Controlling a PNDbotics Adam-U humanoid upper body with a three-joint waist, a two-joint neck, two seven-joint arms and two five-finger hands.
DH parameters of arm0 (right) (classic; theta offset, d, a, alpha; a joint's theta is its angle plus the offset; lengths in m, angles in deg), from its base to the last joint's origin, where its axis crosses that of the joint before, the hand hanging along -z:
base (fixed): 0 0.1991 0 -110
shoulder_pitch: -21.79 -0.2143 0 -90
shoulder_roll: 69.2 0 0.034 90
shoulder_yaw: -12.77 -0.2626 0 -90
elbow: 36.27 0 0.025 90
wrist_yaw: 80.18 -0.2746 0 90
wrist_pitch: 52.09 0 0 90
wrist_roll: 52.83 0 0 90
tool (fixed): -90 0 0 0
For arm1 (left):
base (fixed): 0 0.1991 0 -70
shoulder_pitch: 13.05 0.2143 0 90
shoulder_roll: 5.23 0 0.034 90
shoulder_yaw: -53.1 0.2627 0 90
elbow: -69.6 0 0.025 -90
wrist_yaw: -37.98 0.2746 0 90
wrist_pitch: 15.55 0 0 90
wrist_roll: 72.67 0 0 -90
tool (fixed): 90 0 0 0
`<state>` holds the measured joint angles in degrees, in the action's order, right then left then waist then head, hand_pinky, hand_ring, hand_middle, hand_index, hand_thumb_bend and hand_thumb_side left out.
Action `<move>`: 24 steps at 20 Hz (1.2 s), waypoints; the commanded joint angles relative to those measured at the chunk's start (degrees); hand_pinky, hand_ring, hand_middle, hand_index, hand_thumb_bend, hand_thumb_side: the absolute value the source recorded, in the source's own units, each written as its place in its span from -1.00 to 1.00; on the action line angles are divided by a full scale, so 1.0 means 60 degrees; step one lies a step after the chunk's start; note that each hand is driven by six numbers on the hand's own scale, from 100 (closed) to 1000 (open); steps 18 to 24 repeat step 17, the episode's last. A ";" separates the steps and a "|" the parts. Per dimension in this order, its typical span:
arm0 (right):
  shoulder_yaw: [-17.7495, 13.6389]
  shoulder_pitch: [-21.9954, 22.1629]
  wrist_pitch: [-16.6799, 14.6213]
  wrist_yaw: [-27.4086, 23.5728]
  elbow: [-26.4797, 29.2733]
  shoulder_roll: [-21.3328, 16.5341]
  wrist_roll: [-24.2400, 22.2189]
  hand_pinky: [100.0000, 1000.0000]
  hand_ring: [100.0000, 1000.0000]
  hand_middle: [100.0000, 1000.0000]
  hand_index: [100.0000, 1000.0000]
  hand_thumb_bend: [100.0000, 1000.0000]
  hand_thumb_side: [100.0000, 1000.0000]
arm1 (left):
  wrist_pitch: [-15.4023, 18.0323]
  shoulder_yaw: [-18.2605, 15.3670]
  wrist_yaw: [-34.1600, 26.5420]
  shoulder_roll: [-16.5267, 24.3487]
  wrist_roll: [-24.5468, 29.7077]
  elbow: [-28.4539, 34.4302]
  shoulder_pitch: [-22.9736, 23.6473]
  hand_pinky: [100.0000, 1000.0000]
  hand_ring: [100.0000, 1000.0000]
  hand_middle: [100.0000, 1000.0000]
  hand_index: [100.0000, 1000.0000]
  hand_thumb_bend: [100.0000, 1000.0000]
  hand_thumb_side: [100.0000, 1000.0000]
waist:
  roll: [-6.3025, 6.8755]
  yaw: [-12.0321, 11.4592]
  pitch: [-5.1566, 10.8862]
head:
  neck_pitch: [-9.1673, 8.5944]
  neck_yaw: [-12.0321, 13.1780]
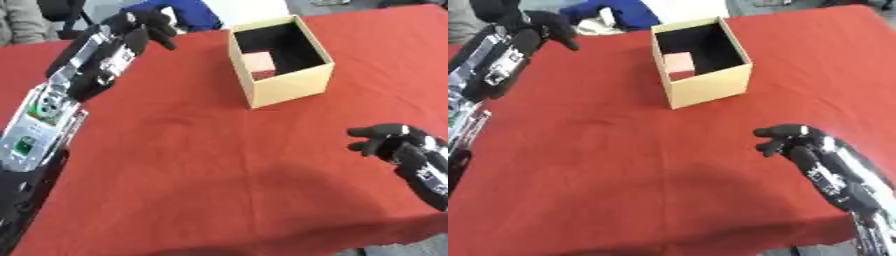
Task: Pick up objects on the table and place them in the box.
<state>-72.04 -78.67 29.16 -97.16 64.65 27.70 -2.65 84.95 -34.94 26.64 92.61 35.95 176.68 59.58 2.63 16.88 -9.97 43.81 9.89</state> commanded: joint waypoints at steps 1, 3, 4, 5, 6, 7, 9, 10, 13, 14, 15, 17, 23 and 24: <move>-0.0130 -0.0001 -0.0023 0.0028 0.0198 -0.0211 0.0082 0.66 0.82 0.07 0.61 -1.00 0.00 | -0.0360 -0.0507 0.0000 -0.0289 -0.0091 0.0504 0.0324 1.00 0.28 0.25 0.61 -1.00 0.52 | -0.0037 -0.0069 0.0074 | 0.0051 -0.0033; -0.0156 0.0014 -0.0037 0.0068 0.0195 -0.0211 0.0103 0.66 0.82 0.07 0.61 -1.00 0.00 | -0.0535 -0.0671 0.0153 -0.0539 -0.0143 0.0584 0.0598 1.00 0.26 0.23 0.60 -1.00 0.54 | -0.0043 -0.0166 0.0032 | 0.0051 -0.0043; -0.0160 0.0016 -0.0045 0.0078 0.0198 -0.0213 0.0106 0.66 0.82 0.07 0.61 -1.00 0.00 | -0.0608 -0.0742 0.0243 -0.0660 -0.0168 0.0605 0.0718 1.00 0.25 0.22 0.60 -1.00 0.54 | -0.0044 -0.0203 0.0022 | 0.0051 -0.0049; -0.0165 0.0018 -0.0050 0.0085 0.0199 -0.0211 0.0109 0.66 0.82 0.07 0.61 -1.00 0.00 | -0.0665 -0.0794 0.0324 -0.0765 -0.0184 0.0623 0.0829 1.00 0.24 0.21 0.60 -1.00 0.55 | -0.0045 -0.0229 0.0016 | 0.0051 -0.0065; -0.0173 0.0014 -0.0052 0.0092 0.0198 -0.0205 0.0119 0.66 0.82 0.07 0.61 -1.00 0.00 | -0.0705 -0.0843 0.0403 -0.0863 -0.0192 0.0637 0.0941 1.00 0.24 0.21 0.60 -1.00 0.56 | -0.0048 -0.0252 0.0007 | 0.0051 -0.0086; -0.0179 0.0005 -0.0053 0.0094 0.0199 -0.0200 0.0127 0.66 0.82 0.07 0.61 -1.00 0.00 | -0.0737 -0.0884 0.0475 -0.0943 -0.0197 0.0640 0.1027 1.00 0.24 0.20 0.59 -1.00 0.56 | -0.0050 -0.0268 -0.0008 | 0.0051 -0.0102; -0.0181 0.0006 -0.0053 0.0103 0.0198 -0.0200 0.0130 0.66 0.82 0.07 0.61 -1.00 0.00 | -0.0797 -0.0957 0.0594 -0.1079 -0.0225 0.0624 0.1154 1.00 0.23 0.20 0.59 -1.00 0.57 | -0.0051 -0.0298 -0.0014 | 0.0051 -0.0088; -0.0182 0.0018 -0.0052 0.0111 0.0194 -0.0199 0.0128 0.66 0.82 0.07 0.61 -1.00 0.00 | -0.0818 -0.1001 0.0640 -0.1159 -0.0247 0.0617 0.1220 1.00 0.23 0.19 0.58 -1.00 0.57 | -0.0049 -0.0311 -0.0007 | 0.0051 -0.0062; -0.0194 0.0019 -0.0049 0.0130 0.0189 -0.0192 0.0138 0.66 0.82 0.07 0.61 -1.00 0.00 | -0.0891 -0.1096 0.0779 -0.1326 -0.0326 0.0591 0.1345 1.00 0.22 0.18 0.58 -1.00 0.58 | -0.0044 -0.0348 -0.0030 | 0.0051 -0.0014; -0.0193 0.0018 -0.0050 0.0134 0.0190 -0.0191 0.0135 0.66 0.82 0.07 0.62 -1.00 0.00 | -0.0916 -0.1106 0.0822 -0.1377 -0.0335 0.0580 0.1374 1.00 0.22 0.18 0.58 -1.00 0.59 | -0.0040 -0.0352 -0.0036 | 0.0051 -0.0001; -0.0193 0.0024 -0.0048 0.0140 0.0187 -0.0187 0.0131 0.66 0.82 0.07 0.62 -1.00 0.01 | -0.0939 -0.1114 0.0862 -0.1426 -0.0338 0.0570 0.1402 1.00 0.22 0.18 0.58 -1.00 0.59 | -0.0039 -0.0353 -0.0036 | 0.0051 0.0005; -0.0194 0.0036 -0.0041 0.0151 0.0180 -0.0172 0.0129 0.66 0.82 0.07 0.62 -1.00 0.01 | -0.0998 -0.1127 0.0936 -0.1524 -0.0352 0.0545 0.1453 1.00 0.22 0.17 0.58 -1.00 0.61 | -0.0040 -0.0352 -0.0039 | 0.0051 0.0012; -0.0194 0.0036 -0.0041 0.0151 0.0180 -0.0172 0.0129 0.66 0.82 0.07 0.62 -1.00 0.01 | -0.0998 -0.1127 0.0936 -0.1524 -0.0352 0.0545 0.1453 1.00 0.22 0.17 0.58 -1.00 0.61 | -0.0040 -0.0352 -0.0039 | 0.0051 0.0012; -0.0194 0.0036 -0.0041 0.0151 0.0180 -0.0172 0.0129 0.66 0.82 0.07 0.62 -1.00 0.01 | -0.0998 -0.1127 0.0936 -0.1524 -0.0352 0.0545 0.1453 1.00 0.22 0.17 0.58 -1.00 0.61 | -0.0040 -0.0352 -0.0039 | 0.0051 0.0012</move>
